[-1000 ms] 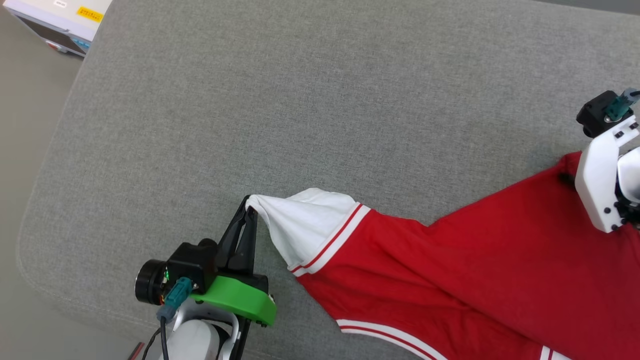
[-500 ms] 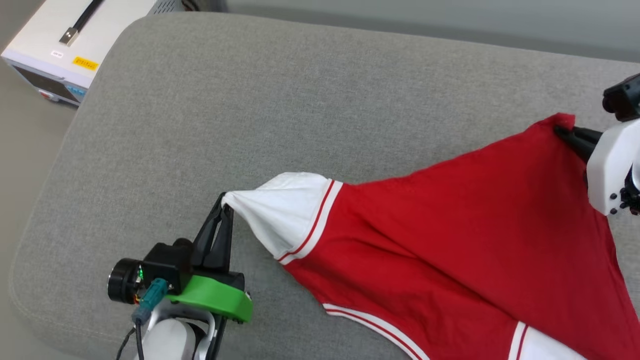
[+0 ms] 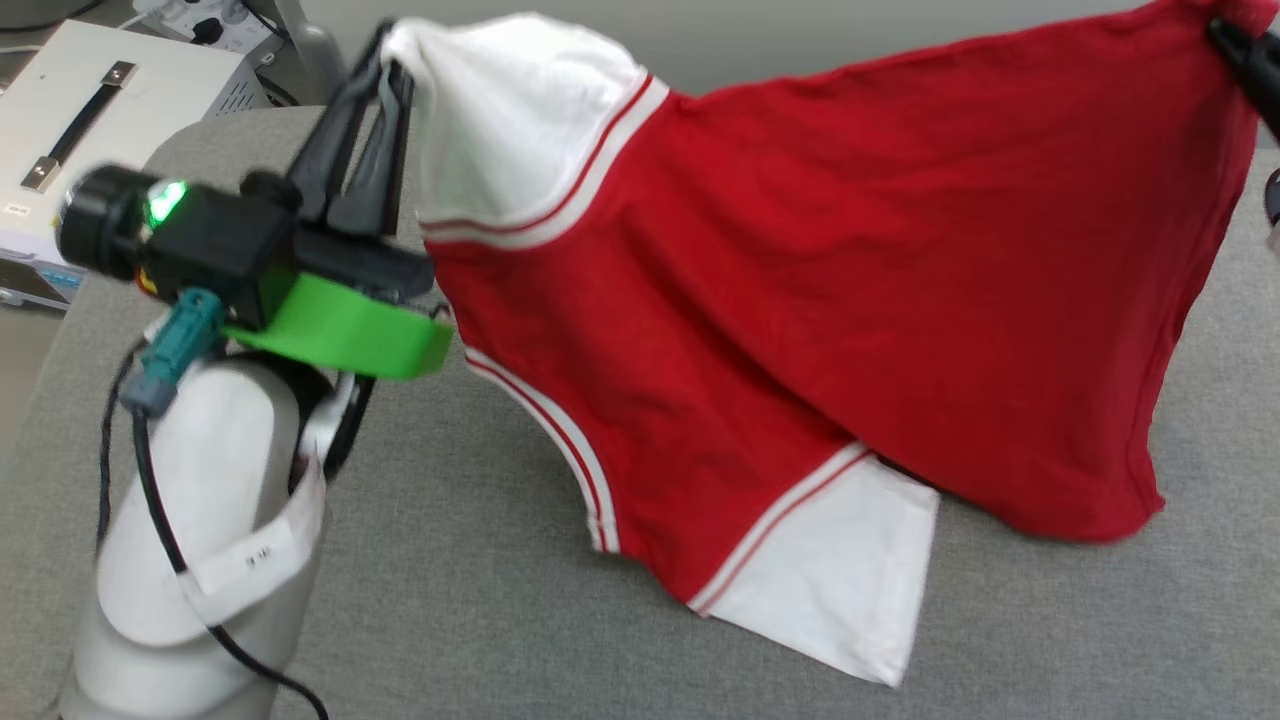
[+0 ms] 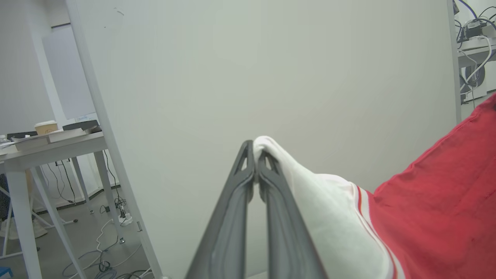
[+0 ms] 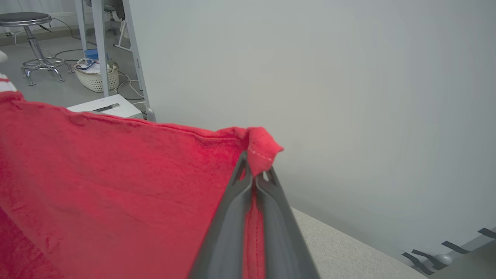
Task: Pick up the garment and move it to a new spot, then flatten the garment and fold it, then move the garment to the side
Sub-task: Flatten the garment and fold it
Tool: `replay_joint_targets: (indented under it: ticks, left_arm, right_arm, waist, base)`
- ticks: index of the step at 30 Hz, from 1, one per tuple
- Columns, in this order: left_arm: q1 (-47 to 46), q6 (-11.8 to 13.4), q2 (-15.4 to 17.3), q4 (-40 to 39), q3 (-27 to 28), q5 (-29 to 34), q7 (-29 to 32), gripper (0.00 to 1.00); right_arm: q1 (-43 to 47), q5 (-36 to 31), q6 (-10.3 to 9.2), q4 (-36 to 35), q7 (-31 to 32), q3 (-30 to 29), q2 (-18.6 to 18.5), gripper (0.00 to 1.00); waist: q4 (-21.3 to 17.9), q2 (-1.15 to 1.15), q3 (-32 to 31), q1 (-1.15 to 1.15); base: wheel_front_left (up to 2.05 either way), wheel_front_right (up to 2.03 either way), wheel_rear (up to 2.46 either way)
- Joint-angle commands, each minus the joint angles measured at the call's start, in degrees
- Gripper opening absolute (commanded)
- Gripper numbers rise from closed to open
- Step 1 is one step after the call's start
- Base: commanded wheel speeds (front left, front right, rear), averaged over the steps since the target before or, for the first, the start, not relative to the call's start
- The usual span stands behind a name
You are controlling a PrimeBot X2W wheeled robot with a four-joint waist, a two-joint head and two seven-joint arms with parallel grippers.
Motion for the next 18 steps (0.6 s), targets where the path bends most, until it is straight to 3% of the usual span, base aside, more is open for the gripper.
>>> replay_joint_targets:
  ticks: [1,10,18]
  left_arm:
    - [-4.5,-0.7,0.5,-0.1,-0.2,0.5,0.7,0.00]
    - [-32.2,-3.0,2.1,5.9,-1.7,-0.5,4.7,0.00]
    - [-55.9,-3.5,3.7,17.2,-3.3,-0.8,3.6,0.00]
  right_arm:
    - [-1.7,-0.8,-0.04,-0.6,0.6,-1.7,0.5,0.00]
    - [-16.3,-6.6,-0.04,-1.2,4.7,-11.8,4.1,0.00]
    - [-35.6,-15.4,-0.04,6.2,4.8,-13.0,8.1,0.00]
  waist:
    - [-0.5,0.00,1.4,0.00]
    - [-2.2,0.00,12.8,0.00]
    - [-3.2,0.00,22.5,0.00]
  base:
    - [0.00,0.00,0.00]
    - [0.00,0.00,0.00]
    - [0.00,0.00,0.00]
